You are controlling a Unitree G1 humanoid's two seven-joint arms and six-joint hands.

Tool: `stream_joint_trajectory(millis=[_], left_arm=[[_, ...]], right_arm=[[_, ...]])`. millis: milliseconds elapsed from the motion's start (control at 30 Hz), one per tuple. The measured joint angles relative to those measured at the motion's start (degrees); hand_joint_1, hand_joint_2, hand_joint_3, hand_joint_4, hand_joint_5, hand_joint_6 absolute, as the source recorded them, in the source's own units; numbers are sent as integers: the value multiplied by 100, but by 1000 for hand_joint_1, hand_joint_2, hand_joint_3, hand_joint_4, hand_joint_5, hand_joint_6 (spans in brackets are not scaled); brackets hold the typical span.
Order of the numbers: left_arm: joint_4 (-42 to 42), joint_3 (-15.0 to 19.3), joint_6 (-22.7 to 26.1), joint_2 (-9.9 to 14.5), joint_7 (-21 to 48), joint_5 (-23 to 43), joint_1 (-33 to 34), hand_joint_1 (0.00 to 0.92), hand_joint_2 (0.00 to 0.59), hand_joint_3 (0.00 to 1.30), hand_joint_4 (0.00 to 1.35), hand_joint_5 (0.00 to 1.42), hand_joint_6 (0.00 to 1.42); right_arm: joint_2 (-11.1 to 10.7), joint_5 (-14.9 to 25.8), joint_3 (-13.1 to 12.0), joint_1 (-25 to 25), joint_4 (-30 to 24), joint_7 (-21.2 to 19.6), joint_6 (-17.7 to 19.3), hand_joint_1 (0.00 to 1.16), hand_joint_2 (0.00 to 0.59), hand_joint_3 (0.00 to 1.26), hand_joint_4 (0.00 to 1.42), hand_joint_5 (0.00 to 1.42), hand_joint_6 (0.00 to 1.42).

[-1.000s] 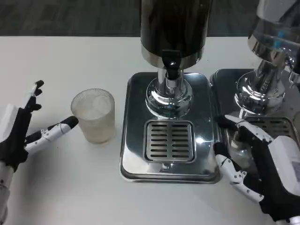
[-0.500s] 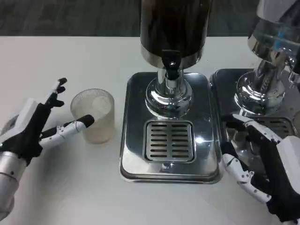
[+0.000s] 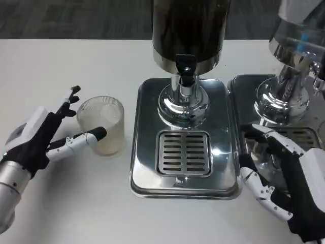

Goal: Grasp the cup under the faucet to collect the drink, then remove the cup.

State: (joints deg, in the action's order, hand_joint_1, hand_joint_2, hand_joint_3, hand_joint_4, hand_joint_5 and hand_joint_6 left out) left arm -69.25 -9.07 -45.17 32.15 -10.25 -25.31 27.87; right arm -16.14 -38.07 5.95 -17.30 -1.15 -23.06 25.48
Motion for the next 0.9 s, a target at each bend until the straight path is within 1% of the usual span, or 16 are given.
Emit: stream_joint_trajectory(millis=[233,433,533,900], left_arm=[[-111,-148,265,0,-12,-28,133,131,9,40,89,237,200],[-143,-313,403,-7,-53,-32,224,139,10,42,94,238,203],[-173,-341,437,-21,-76,-34,224,146,10,50,105,239,204],[-175,-432,531,-174,-146,-34,235,151,14,70,116,256,217]], right_arm=[[17,-39,0,-110,-111,0,-51,276,428,334,361,346,463],[18,-40,-1,-146,-156,0,-76,277,429,335,361,346,466],[18,-39,-4,-186,-158,0,-77,277,429,337,361,346,467],[-28,131,-111,-277,-156,4,-74,278,429,339,361,352,468]])
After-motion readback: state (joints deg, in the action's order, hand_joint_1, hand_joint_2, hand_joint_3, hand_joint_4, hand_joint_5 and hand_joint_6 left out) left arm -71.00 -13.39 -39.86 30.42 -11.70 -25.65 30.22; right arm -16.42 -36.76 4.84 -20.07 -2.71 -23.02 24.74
